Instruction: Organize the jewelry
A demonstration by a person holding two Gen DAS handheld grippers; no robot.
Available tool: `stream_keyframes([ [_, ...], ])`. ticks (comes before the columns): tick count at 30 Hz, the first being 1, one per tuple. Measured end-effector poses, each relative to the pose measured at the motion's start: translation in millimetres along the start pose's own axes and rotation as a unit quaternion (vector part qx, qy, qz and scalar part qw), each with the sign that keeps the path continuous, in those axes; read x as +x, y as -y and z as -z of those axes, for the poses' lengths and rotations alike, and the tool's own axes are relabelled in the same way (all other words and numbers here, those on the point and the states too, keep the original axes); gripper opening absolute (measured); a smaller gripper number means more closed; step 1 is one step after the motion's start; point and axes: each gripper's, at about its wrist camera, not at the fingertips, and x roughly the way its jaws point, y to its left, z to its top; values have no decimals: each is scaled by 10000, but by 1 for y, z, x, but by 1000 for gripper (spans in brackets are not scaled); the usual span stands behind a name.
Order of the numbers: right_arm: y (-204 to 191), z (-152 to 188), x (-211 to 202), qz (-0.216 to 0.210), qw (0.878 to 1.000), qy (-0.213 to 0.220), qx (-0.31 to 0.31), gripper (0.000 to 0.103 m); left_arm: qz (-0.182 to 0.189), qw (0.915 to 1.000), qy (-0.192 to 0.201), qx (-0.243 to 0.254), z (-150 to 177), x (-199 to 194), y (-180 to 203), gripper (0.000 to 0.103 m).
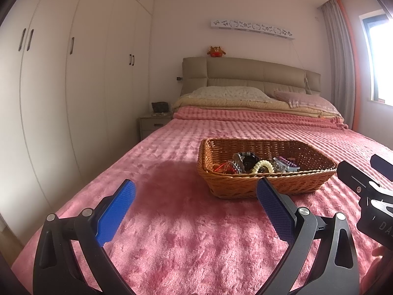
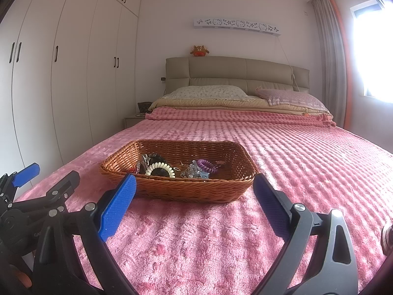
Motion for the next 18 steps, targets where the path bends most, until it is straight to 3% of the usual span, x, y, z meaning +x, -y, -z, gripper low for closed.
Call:
stream_keyframes([
  [18, 0, 0, 0, -2, 10000, -1, -7, 92, 5, 9999, -74, -97, -2, 2, -3, 95],
])
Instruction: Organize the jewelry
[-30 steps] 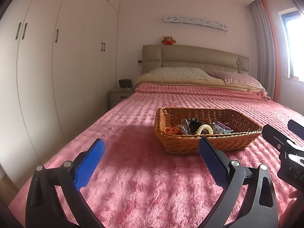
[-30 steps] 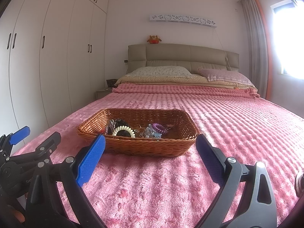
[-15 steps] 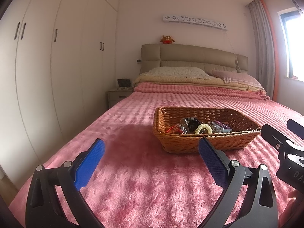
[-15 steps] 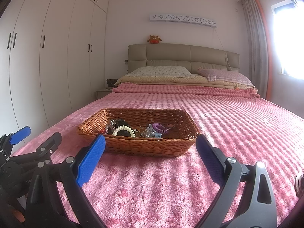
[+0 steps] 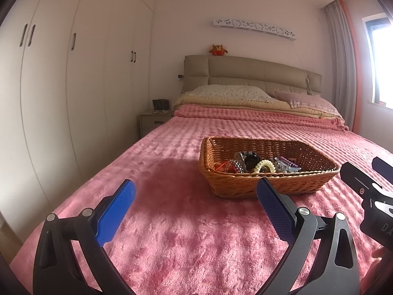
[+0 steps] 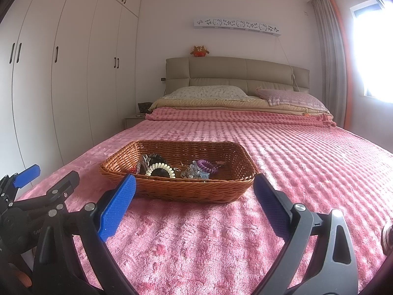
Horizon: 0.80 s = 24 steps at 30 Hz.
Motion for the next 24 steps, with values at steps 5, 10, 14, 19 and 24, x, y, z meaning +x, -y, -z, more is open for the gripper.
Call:
stream_keyframes([
  [5, -1, 0, 0, -6, 10000, 7, -25, 92, -9, 10000, 2, 7, 0, -1, 0, 95],
  [10, -1, 0, 0, -10, 10000, 9, -30, 92, -9, 10000, -2, 7, -1, -1, 0, 95],
  [14, -1, 0, 0, -9, 10000, 9, -32, 92, -3, 10000, 9, 9, -1, -1, 0, 95],
  [19, -1, 0, 0, -9, 10000, 9, -35, 92, -8, 10000, 78, 10, -1, -4, -1, 95],
  [24, -1, 0, 0, -9, 10000, 9, -29, 92, -6, 10000, 55, -26, -2, -5, -3, 96],
])
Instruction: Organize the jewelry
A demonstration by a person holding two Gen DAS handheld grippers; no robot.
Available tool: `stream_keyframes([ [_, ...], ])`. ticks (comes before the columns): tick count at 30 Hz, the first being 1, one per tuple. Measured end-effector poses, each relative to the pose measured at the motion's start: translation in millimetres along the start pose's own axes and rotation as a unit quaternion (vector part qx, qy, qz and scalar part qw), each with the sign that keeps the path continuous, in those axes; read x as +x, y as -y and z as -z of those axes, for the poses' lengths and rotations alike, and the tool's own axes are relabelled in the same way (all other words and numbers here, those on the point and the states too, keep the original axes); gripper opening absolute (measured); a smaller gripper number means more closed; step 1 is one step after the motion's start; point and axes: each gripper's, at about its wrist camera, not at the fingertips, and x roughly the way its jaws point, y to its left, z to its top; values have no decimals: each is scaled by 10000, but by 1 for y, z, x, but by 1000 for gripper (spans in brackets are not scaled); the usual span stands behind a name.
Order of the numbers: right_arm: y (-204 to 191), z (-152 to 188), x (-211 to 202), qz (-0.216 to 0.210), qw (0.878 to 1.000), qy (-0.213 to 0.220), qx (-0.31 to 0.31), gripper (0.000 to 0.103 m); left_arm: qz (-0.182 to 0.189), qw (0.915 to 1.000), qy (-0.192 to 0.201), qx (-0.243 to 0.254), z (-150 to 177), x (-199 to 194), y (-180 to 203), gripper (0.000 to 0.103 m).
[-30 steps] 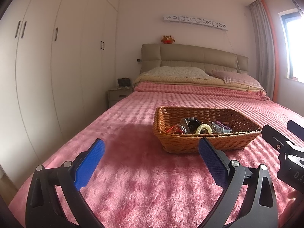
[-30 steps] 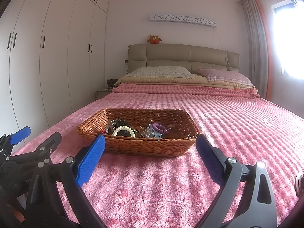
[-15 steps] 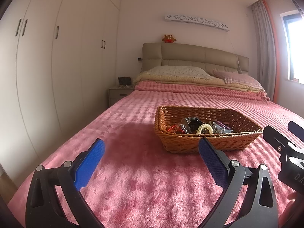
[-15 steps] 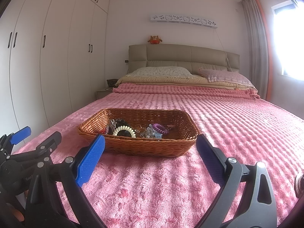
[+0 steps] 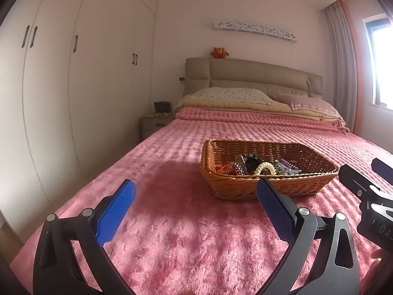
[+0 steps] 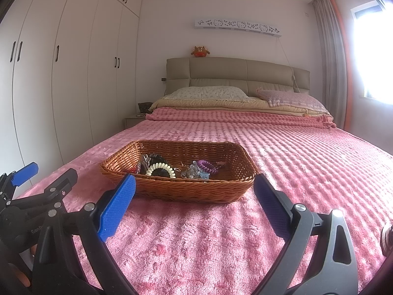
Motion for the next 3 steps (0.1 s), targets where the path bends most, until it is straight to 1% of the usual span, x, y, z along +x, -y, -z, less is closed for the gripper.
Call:
stream_keyframes([
  [3, 0, 0, 0, -4, 10000, -2, 8, 92, 20, 10000, -28, -1, 0, 1, 0, 96],
])
